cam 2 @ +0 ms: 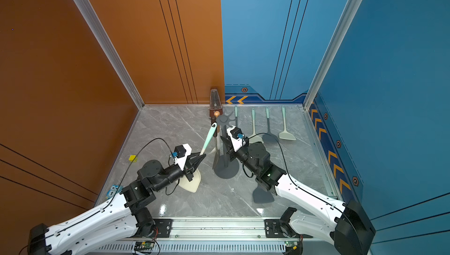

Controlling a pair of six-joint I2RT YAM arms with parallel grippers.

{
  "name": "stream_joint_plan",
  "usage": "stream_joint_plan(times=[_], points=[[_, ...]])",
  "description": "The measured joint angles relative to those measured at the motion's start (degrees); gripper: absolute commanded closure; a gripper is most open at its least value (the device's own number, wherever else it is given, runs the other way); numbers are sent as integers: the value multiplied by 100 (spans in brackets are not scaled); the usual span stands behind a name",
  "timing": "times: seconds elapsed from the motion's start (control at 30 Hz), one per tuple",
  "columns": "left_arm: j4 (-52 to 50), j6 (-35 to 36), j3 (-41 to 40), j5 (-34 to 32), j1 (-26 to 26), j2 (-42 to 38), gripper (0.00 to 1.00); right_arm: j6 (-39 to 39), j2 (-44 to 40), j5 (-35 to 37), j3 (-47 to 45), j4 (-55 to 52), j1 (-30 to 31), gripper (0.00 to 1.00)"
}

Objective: Take the spatula off the kitchen utensil rack
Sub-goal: Take off the spatula from the rack.

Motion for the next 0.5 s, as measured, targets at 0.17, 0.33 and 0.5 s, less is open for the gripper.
stream_joint_plan(times=[0.17,0.33,0.5], points=[[103,-17,0,-48,-42,39,100,17,4,92,-20,46,-7,100],[201,7,0,-267,-236,129,100,22,52,146,-20,114,-13,100],[398,356,0,-232,-525,-177,100,22,149,195,-20,254,-13,100]])
